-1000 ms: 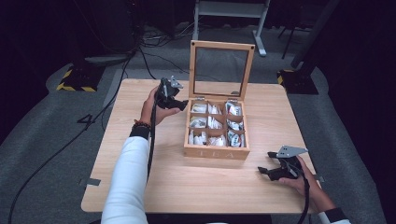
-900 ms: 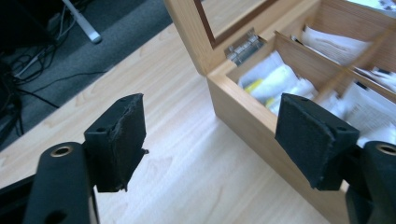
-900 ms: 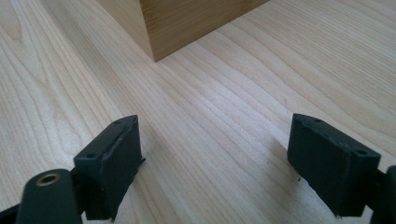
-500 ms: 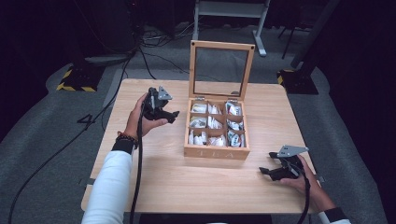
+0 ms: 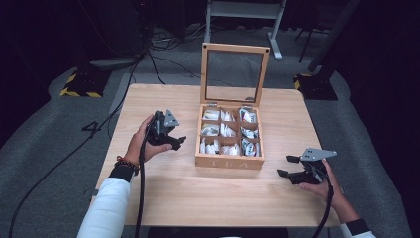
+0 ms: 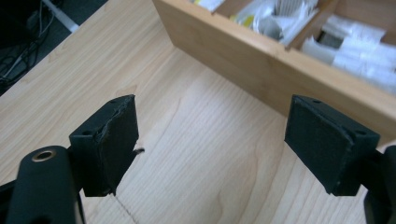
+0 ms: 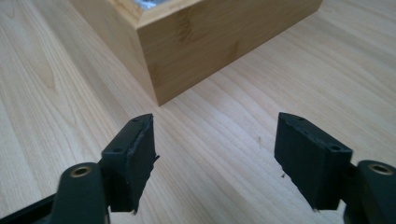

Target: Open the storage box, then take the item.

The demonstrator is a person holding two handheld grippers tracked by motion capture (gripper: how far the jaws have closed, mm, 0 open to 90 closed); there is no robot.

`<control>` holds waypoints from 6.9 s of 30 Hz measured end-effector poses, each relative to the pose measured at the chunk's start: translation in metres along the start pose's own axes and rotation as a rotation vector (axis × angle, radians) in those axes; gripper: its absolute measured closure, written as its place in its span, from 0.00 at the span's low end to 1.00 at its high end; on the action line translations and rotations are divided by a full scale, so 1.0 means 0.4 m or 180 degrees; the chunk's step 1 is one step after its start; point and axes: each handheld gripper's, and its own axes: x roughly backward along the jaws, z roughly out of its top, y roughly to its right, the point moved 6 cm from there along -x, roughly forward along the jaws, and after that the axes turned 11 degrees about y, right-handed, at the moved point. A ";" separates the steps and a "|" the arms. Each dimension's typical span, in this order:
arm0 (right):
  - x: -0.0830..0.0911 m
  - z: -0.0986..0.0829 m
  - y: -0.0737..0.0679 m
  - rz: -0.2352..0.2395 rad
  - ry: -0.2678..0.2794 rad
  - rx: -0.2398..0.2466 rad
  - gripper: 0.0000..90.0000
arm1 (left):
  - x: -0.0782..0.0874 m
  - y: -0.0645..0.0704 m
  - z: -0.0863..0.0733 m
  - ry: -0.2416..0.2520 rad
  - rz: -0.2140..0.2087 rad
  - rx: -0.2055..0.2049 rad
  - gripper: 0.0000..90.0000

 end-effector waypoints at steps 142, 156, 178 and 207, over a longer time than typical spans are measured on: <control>-0.101 0.267 -0.304 0.1082 0.0422 0.0897 0.99 | 0.105 0.171 -0.320 0.0049 -0.0547 0.0585 0.17; -0.204 0.131 -0.378 0.1340 -0.0057 0.0899 0.87 | 0.105 0.171 -0.320 0.0051 -0.0548 0.0584 0.17; -0.035 0.188 -0.159 0.0516 0.0394 0.0502 0.35 | 0.095 0.163 -0.256 0.0072 -0.0599 0.0636 0.21; -0.146 0.328 0.192 -0.0371 0.0267 -0.0146 0.32 | -0.080 -0.078 0.119 0.0561 -0.0282 0.0757 0.21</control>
